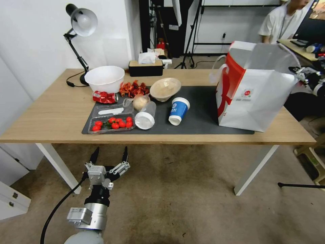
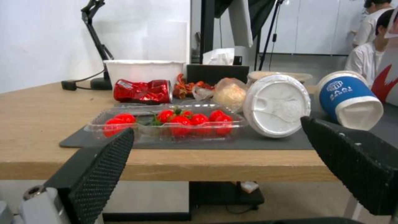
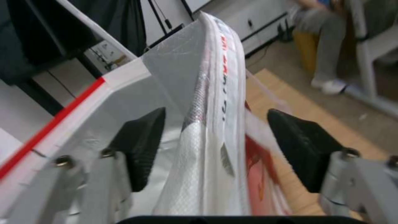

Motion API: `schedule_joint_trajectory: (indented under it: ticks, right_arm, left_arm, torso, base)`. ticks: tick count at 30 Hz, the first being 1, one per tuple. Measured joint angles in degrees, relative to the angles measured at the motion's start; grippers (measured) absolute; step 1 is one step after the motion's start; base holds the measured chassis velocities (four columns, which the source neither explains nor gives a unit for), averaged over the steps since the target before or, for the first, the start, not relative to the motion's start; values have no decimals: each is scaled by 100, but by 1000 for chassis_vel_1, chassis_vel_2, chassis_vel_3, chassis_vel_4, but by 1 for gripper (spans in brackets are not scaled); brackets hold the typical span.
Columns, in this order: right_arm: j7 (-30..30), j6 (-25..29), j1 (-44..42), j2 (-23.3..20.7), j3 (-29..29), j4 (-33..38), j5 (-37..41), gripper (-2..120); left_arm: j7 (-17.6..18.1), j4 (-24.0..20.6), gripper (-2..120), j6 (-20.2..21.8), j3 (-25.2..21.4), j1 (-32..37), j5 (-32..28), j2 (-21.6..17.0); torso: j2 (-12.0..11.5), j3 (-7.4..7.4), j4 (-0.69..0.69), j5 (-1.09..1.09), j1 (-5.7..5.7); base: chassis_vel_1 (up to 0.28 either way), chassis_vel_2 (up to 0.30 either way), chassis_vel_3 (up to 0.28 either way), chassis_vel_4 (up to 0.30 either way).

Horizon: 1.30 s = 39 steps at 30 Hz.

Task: Pick up the food delivery bag from the floor and place it on the table.

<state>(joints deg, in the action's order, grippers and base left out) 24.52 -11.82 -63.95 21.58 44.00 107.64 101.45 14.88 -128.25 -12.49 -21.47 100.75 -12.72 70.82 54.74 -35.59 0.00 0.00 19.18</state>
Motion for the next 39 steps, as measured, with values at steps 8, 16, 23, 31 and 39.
schedule_joint_trajectory:
  ticks: [8, 16, 23, 31, 39]
  right_arm:
    - [-229, 112, -158, -44, 12, 92, -1034, 98]
    - [-550, 249, -527, -49, 309, 270, -1526, 100]
    - [-659, 491, -623, -43, 379, 406, -1846, 100]
    - [-723, 659, -786, -79, 532, 543, -2208, 100]
    - [-796, 860, -952, -68, 677, 671, -2629, 100]
  left_arm:
    - [7, 1, 100, -3, 5, 4, -5, 0]
    - [39, -33, 100, -9, -2, 3, -22, -21]
    - [38, -63, 100, -68, -12, 21, -18, -21]
    - [48, -121, 100, -121, -20, 68, 22, -7]
    - [71, -236, 100, -136, -46, 107, 90, 20]
  torso:
    - [0, 0, 1, 0, 0]
    - [1, 0, -1, 0, -1]
    - [0, 0, 0, 0, 0]
    - [1, 0, 0, 0, 0]
    - [0, 0, 0, 0, 0]
  base:
    - [0, 0, 0, 0]
    - [0, 0, 0, 0]
    - [0, 0, 0, 0]
    - [0, 0, 0, 0]
    - [0, 0, 0, 0]
